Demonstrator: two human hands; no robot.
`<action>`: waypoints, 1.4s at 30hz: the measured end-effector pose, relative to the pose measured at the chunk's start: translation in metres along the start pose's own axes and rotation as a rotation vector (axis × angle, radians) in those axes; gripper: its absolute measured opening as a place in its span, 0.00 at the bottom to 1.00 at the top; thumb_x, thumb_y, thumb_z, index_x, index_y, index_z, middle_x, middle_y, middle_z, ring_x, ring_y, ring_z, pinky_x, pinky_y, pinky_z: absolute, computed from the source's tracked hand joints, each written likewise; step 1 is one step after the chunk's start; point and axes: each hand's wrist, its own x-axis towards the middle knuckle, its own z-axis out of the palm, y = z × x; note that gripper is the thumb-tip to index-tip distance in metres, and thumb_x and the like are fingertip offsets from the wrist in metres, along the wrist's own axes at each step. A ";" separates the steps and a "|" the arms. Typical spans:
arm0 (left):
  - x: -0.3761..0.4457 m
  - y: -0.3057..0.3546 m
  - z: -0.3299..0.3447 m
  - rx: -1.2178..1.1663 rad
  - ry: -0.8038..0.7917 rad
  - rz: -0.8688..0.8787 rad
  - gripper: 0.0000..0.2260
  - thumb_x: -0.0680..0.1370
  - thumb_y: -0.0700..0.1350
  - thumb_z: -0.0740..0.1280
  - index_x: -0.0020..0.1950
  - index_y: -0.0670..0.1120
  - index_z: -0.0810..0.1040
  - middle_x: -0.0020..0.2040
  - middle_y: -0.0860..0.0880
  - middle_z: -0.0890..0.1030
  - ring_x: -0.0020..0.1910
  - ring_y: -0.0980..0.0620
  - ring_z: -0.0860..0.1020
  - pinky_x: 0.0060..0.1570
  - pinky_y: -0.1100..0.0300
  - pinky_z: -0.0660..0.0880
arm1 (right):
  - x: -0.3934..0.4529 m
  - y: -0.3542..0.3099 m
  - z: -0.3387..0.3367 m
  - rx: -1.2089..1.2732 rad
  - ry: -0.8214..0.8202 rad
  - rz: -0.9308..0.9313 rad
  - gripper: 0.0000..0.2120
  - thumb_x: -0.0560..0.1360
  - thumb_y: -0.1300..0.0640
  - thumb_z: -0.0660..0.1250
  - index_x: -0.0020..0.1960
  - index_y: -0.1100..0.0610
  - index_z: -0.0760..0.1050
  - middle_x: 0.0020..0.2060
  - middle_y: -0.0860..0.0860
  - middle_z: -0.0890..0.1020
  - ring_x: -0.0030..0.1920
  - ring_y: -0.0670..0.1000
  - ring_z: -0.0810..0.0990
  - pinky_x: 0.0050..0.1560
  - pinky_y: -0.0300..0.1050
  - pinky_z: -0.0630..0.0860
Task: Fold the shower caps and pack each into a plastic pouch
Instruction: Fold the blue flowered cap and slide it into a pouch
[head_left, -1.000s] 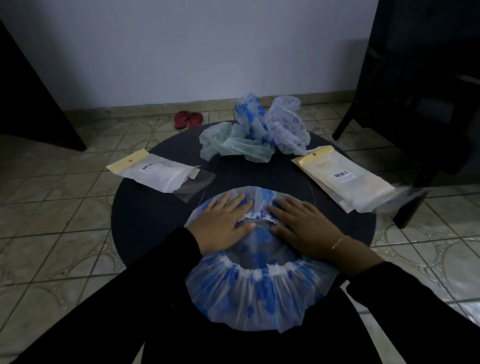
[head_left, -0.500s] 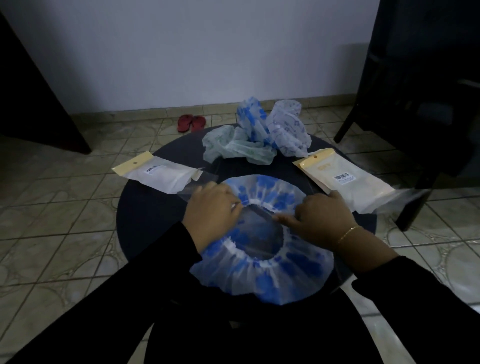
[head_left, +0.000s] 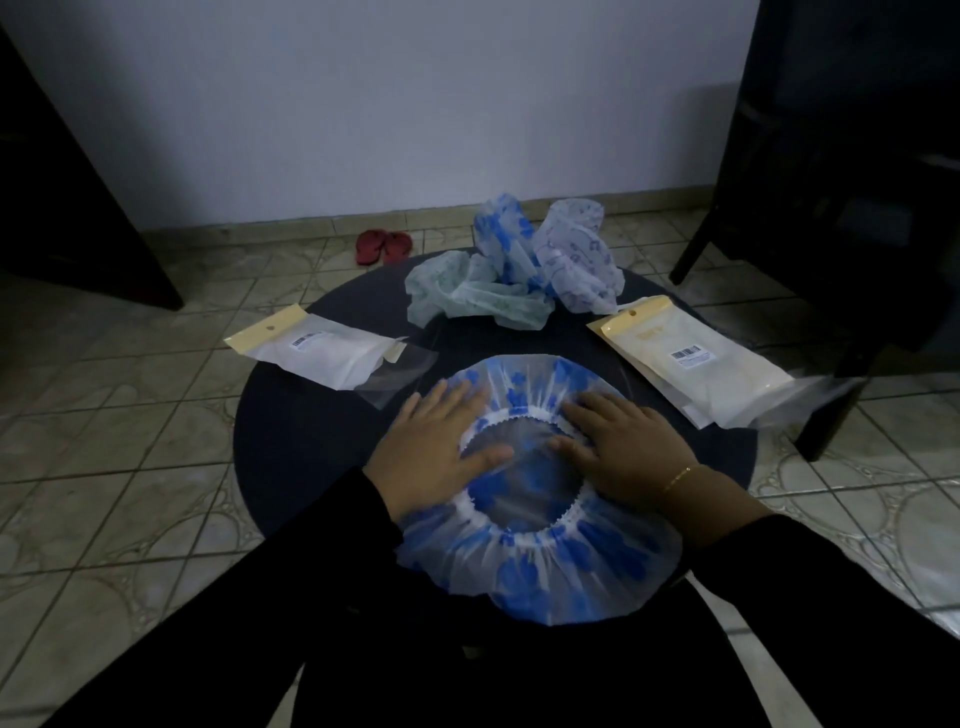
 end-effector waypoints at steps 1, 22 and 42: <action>-0.002 -0.002 -0.002 -0.020 0.170 -0.016 0.41 0.70 0.75 0.43 0.75 0.53 0.61 0.75 0.49 0.64 0.74 0.49 0.60 0.70 0.51 0.57 | -0.001 0.002 -0.003 -0.019 0.041 0.030 0.29 0.76 0.33 0.44 0.72 0.45 0.62 0.72 0.47 0.63 0.73 0.50 0.59 0.70 0.52 0.59; 0.014 -0.027 -0.013 -0.280 0.361 -0.276 0.14 0.79 0.53 0.63 0.41 0.45 0.67 0.33 0.50 0.72 0.35 0.48 0.73 0.38 0.54 0.69 | 0.001 0.011 0.010 -0.044 0.001 -0.043 0.29 0.77 0.34 0.43 0.76 0.41 0.44 0.77 0.45 0.46 0.76 0.49 0.43 0.74 0.52 0.46; 0.014 -0.032 -0.020 -0.401 0.212 -0.424 0.16 0.77 0.55 0.65 0.51 0.42 0.76 0.47 0.47 0.79 0.47 0.47 0.78 0.49 0.52 0.75 | 0.007 0.003 0.005 -0.016 -0.065 -0.043 0.29 0.78 0.35 0.43 0.76 0.41 0.41 0.77 0.44 0.43 0.76 0.47 0.40 0.74 0.54 0.41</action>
